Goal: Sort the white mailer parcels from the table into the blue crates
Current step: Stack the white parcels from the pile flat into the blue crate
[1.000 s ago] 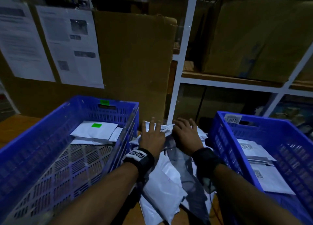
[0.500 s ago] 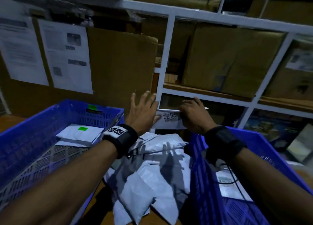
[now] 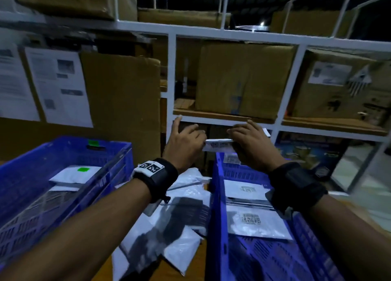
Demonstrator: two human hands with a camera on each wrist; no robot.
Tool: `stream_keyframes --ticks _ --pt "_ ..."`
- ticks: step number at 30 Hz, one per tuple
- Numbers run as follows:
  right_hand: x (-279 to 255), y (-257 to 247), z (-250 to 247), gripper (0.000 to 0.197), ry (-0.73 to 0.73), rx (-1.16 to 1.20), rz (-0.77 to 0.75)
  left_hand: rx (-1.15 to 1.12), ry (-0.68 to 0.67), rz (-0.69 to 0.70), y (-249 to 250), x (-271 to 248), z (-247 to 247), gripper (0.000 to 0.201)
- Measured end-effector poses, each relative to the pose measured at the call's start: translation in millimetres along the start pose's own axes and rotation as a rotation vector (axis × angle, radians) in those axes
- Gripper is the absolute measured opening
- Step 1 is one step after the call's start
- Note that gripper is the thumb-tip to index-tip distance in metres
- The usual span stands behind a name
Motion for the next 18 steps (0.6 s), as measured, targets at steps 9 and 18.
stream_keyframes --ticks 9,18 --pt "-87.5 39.7 -16.9 0.049 -0.103 -0.074 0.166 -0.092 0.085 0.248 114.6 23.7 17.0 0.032" --pt "-127.4 43.1 -10.8 0.06 -0.162 -0.108 0.316 -0.062 -0.031 0.253 158.9 30.7 29.0 0.046"
Point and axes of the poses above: each hand's wrist, its own x-axis towards the middle knuckle, its own z-axis out of the palm, y = z × x, the point moved 4 cm from there along x, towards the middle knuckle, and after that the axes turned 13 degrees about y, right-handed, at the moved point
